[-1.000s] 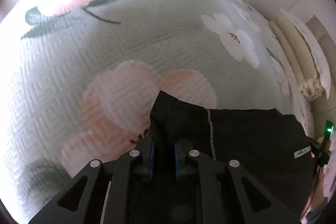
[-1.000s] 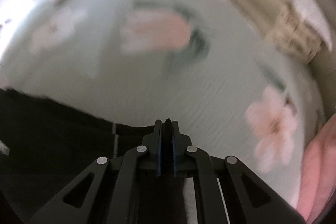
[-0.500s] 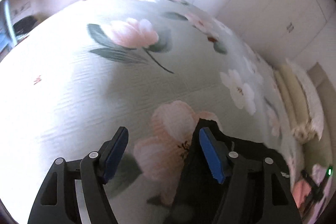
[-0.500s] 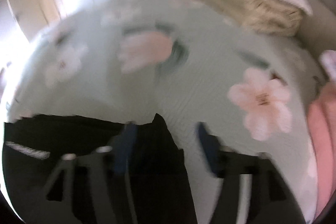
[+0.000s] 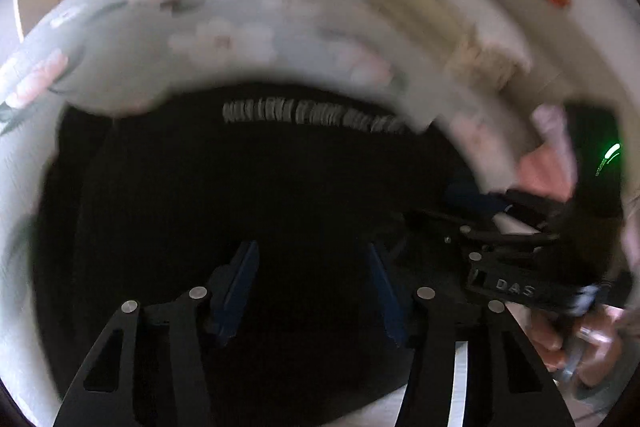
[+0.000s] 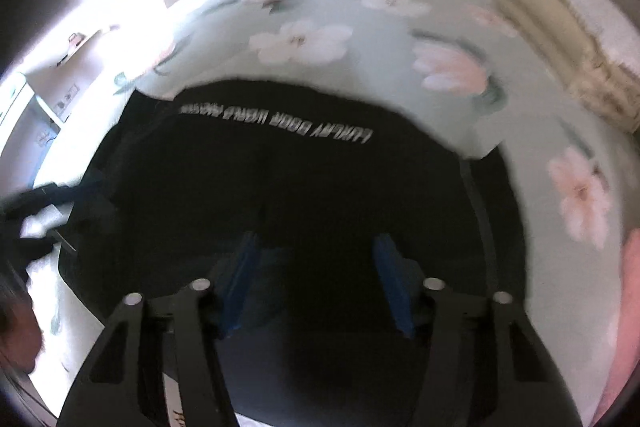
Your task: Fold large clothes
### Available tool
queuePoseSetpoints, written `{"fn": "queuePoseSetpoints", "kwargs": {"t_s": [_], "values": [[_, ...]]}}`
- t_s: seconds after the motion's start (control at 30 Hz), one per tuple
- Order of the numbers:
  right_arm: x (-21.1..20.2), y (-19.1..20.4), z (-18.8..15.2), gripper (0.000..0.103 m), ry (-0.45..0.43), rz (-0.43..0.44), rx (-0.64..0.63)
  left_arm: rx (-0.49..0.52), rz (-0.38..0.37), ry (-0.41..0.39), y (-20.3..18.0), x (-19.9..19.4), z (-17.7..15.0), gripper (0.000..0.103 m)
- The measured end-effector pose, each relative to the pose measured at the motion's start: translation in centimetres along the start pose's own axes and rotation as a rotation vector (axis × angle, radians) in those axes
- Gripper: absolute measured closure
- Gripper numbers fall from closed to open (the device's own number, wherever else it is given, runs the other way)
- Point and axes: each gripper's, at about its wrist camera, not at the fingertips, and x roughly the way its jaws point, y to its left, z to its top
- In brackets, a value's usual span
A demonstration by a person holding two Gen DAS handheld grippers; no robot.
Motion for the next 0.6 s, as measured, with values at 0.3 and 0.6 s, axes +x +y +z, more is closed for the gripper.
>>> {"fn": "queuePoseSetpoints", "kwargs": {"t_s": [0.3,0.6], "values": [[5.4,0.2,-2.0,0.042,0.011,-0.028,0.015,0.017,0.138,0.033,0.4,5.1,-1.3,0.044],[-4.6,-0.7,-5.4,0.042,-0.099,0.073,0.038,-0.079,0.041,-0.129,0.8,-4.4,-5.5,0.044]]}}
